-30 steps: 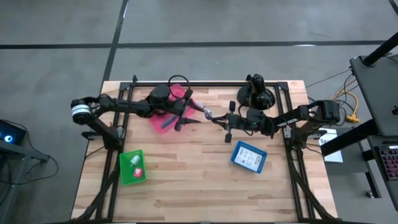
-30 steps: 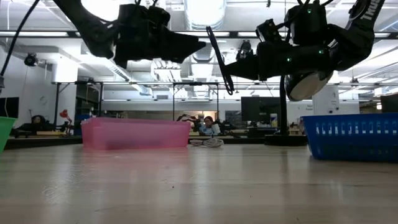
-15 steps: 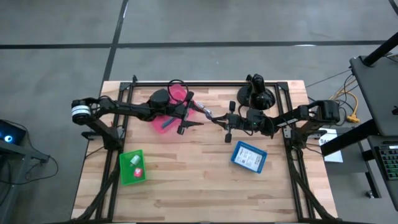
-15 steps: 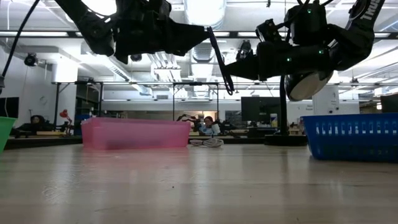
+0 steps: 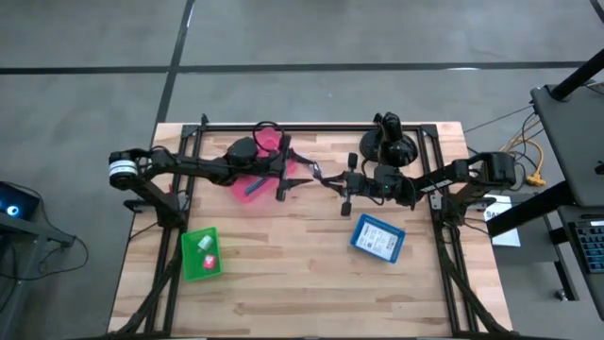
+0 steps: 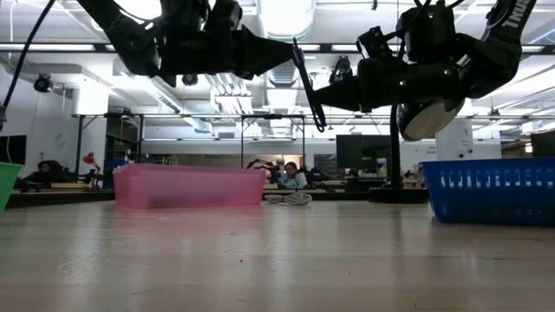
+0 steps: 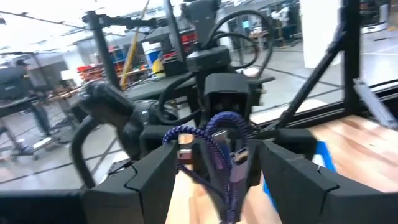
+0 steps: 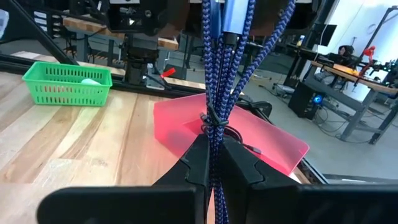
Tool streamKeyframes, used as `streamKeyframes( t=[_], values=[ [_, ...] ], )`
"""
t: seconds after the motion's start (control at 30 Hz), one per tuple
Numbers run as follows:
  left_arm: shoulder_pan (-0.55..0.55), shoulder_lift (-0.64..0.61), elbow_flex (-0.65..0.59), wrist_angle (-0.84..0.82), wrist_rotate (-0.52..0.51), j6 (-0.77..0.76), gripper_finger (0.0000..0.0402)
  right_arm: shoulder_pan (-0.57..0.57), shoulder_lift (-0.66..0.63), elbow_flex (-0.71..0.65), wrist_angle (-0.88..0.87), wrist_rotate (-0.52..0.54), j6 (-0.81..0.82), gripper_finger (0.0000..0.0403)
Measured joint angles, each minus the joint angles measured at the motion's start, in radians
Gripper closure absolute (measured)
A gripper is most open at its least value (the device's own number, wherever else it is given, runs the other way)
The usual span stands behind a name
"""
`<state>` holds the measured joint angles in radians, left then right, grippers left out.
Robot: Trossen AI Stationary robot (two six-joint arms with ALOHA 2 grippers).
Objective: Pick and place items into bin
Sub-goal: Put the violet charger cable into the red bin
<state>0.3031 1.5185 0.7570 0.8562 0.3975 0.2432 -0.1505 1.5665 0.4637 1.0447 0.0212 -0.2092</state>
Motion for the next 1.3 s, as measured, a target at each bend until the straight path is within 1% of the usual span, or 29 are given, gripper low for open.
streamKeyframes(
  t=[0.1,0.2,0.33,0.4,0.6,0.67,0.87,1.0,1.17,1.3],
  values=[
    [0.003,0.0,0.0,-0.001,-0.052,0.008,0.0188,0.001,0.0,0.001,-0.006,0.0,-0.001,0.039],
    [0.005,0.0,-0.001,-0.001,-0.114,0.048,0.0188,0.002,0.0,0.001,-0.023,-0.003,-0.005,0.039],
    [0.004,0.0,-0.009,-0.003,-0.117,0.051,0.0188,0.002,0.0,0.001,-0.023,-0.003,-0.005,0.039],
    [0.001,0.0,-0.01,-0.005,-0.091,0.051,0.0188,0.002,0.0,0.001,-0.023,-0.003,-0.01,0.039],
    [-0.004,0.0,-0.01,-0.01,0.045,0.049,0.0188,0.002,0.0,0.001,-0.021,-0.003,-0.012,0.039],
    [-0.006,0.0,-0.01,-0.01,0.07,0.049,0.0188,0.002,0.0,0.001,-0.02,-0.003,-0.013,0.039],
    [-0.012,0.008,-0.009,-0.002,0.079,0.048,0.0188,0.002,0.0,0.013,-0.019,-0.003,-0.012,0.039],
    [-0.016,0.041,0.007,0.0,0.146,0.049,0.0188,0.002,0.0,0.016,-0.021,-0.004,-0.013,0.039],
    [-0.017,0.08,0.041,-0.001,0.148,0.049,0.0188,0.002,0.0,0.016,-0.035,-0.003,-0.021,0.039],
    [-0.019,0.086,0.069,0.001,0.152,0.049,0.0188,0.002,0.0,0.016,-0.055,-0.003,-0.033,0.039]
  ],
)
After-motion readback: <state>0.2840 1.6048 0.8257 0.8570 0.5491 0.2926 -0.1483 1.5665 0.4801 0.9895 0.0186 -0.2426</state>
